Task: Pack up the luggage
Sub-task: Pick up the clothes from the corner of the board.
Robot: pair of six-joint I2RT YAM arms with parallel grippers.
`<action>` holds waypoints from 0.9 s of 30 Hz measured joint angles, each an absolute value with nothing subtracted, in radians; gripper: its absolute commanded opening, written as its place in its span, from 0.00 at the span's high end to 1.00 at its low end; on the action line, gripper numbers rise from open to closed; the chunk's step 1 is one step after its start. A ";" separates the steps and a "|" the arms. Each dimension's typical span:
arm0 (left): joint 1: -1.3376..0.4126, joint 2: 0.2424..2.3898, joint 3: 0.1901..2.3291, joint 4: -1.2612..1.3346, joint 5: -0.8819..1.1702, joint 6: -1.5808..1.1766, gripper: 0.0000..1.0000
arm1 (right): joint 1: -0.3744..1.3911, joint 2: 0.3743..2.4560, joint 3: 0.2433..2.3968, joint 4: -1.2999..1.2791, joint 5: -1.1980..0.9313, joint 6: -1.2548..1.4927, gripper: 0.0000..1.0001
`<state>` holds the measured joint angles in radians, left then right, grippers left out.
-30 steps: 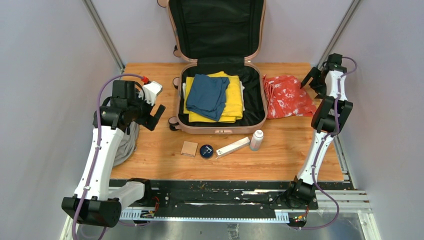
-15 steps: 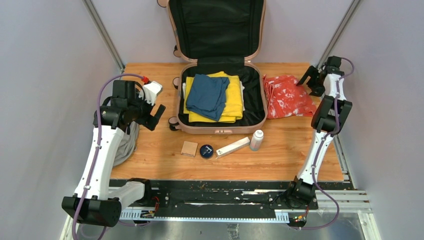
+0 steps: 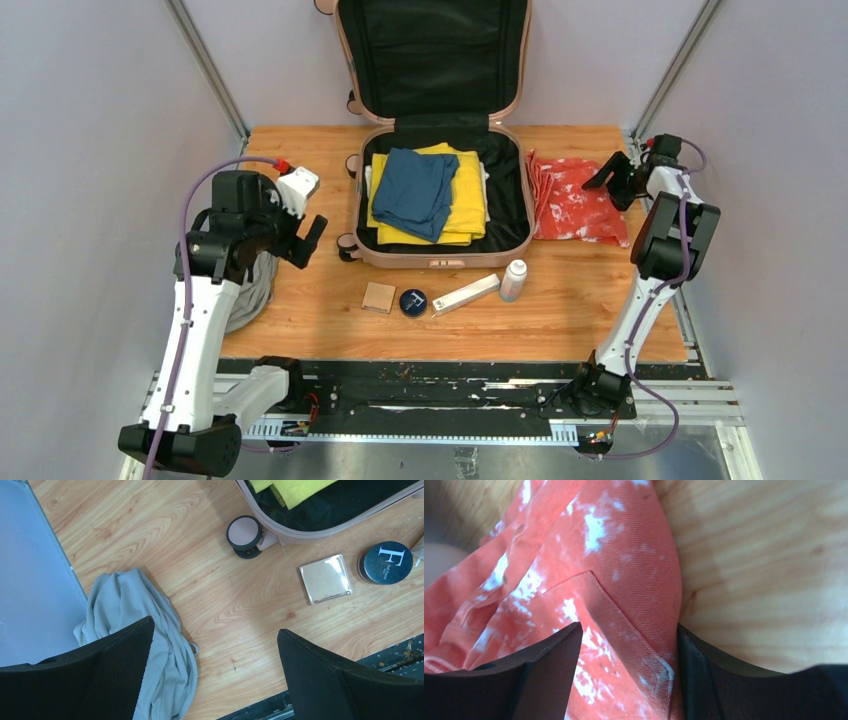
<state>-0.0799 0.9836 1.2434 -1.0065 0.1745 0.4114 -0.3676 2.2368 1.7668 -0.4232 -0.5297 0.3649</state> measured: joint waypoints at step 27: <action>-0.080 1.008 1.253 -1.035 0.218 0.411 0.00 | -0.408 2.172 1.530 -0.200 -0.625 0.533 1.00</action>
